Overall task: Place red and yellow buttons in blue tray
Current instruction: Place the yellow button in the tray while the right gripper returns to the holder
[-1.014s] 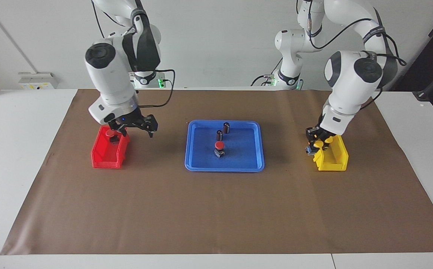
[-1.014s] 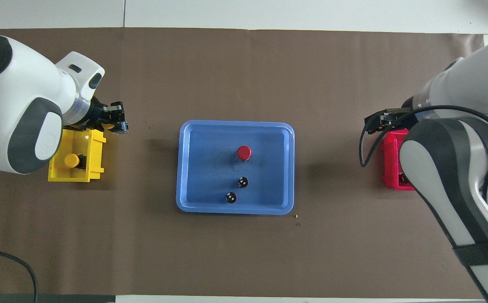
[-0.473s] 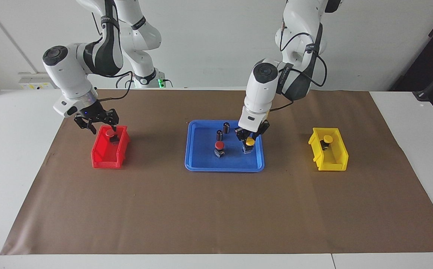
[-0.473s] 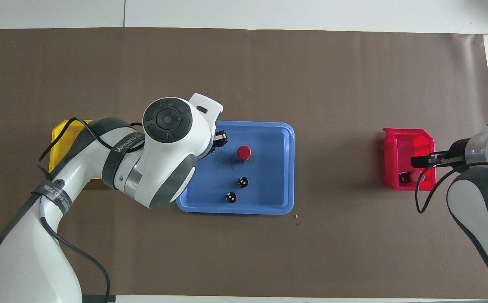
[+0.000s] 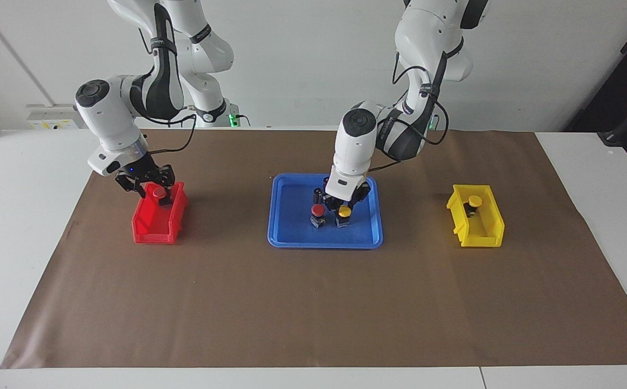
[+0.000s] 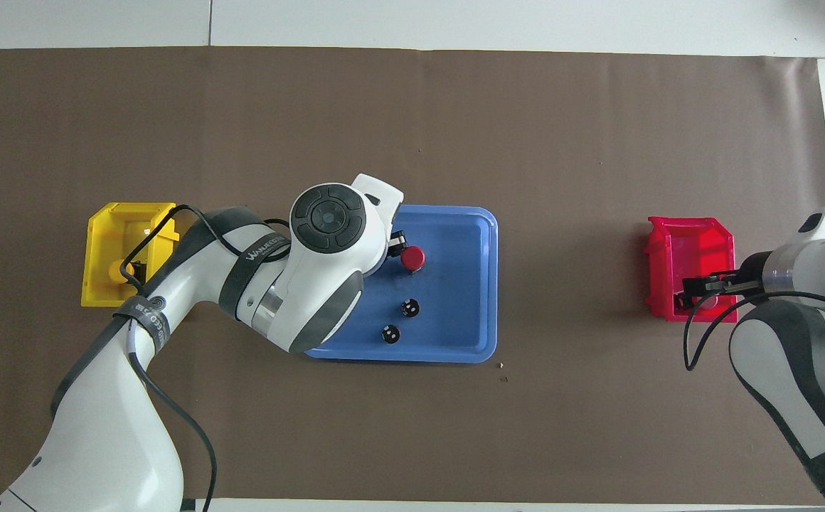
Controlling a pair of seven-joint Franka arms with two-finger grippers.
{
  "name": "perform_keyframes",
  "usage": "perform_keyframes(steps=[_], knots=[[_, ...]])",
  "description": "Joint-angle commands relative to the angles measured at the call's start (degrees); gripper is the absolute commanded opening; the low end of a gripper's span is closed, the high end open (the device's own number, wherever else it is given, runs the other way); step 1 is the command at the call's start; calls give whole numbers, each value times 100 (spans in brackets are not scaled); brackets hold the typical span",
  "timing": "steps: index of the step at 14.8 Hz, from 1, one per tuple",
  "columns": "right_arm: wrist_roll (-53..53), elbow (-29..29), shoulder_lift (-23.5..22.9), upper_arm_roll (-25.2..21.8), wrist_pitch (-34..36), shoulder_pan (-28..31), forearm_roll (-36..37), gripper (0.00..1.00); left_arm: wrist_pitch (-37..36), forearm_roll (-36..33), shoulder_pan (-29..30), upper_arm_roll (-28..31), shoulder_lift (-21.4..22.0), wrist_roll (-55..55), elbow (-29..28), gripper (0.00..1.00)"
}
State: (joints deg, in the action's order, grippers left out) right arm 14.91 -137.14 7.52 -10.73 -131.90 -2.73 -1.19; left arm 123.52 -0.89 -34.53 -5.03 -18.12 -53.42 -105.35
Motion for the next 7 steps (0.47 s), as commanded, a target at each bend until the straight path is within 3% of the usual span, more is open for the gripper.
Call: perform_keyframes(steps=[1, 2, 4, 7], knots=[[153, -155, 48, 89, -196, 141, -39, 72, -739, -157, 33, 73, 281, -46, 286, 59], [153, -251, 74, 89, -213, 141, -39, 71, -968, -157, 60, 99, 405, -20, 383, 65], [153, -383, 109, 89, -301, 132, -39, 70, -1364, -148, 409, 108, 703, 347, 463, 97], [170, -410, 118, 89, -328, 141, -39, 70, -1944, -104, 1217, 125, 1126, 1523, 515, 100]])
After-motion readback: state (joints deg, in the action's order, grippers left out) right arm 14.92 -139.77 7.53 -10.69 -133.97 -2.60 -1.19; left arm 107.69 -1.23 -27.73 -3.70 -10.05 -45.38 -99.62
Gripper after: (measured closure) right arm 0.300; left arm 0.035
